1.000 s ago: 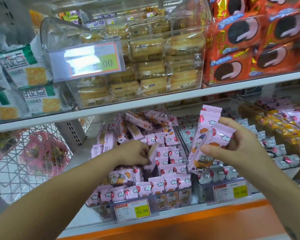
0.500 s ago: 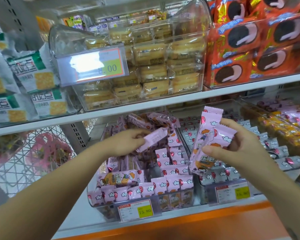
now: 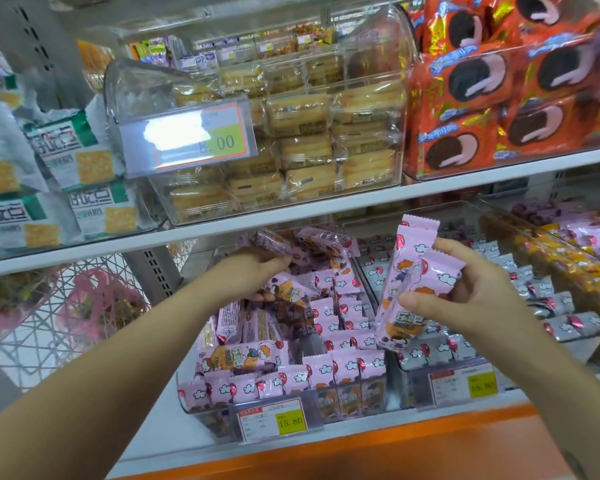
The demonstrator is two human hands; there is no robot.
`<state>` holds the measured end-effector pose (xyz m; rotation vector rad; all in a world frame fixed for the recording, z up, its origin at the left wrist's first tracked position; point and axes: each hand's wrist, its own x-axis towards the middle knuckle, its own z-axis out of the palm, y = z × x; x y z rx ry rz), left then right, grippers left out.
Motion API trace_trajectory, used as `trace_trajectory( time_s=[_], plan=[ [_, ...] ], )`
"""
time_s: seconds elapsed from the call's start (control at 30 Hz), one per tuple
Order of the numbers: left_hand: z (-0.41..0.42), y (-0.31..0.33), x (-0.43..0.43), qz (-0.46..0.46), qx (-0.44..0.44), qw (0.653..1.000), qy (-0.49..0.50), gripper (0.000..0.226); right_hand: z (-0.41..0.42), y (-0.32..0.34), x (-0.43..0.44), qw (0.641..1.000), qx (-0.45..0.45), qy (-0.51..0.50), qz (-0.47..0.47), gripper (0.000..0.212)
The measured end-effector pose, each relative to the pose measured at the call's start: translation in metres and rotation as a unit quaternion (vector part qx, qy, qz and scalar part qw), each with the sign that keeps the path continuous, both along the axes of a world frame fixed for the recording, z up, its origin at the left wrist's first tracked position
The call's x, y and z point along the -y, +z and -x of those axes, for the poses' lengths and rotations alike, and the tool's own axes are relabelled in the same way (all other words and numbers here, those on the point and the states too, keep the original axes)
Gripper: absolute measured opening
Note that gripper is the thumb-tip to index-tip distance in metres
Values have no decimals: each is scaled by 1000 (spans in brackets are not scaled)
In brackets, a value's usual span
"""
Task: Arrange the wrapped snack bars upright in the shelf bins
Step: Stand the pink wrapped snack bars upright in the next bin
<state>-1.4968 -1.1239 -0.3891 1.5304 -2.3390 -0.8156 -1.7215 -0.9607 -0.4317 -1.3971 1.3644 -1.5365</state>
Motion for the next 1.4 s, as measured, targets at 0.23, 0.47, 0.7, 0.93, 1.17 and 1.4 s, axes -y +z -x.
trace_trajectory(
  time_s=[0.23,0.47,0.7,0.93,1.17,1.4],
  plan=[
    [16,-9,4,-150,-94,984,-17,29,4,-1,-1,1000,2,2,2,94],
    [-10,-11,3,-295,-318,894,109,27,5,0,-1,1000,6,6,7,83],
    [-12,-21,-1,-359,-396,830,159,21,1,-1,0,1000,-8,0,9,84],
    [-4,-33,-5,-236,-319,913,95,63,3,-2,1,1000,-11,-4,-4,94],
    [28,-38,-11,10,-100,993,55,39,4,-4,3,1000,-19,-9,-8,98],
    [49,-50,-15,-188,-127,971,74,16,6,-3,2,1000,-9,-4,-7,96]
  ],
)
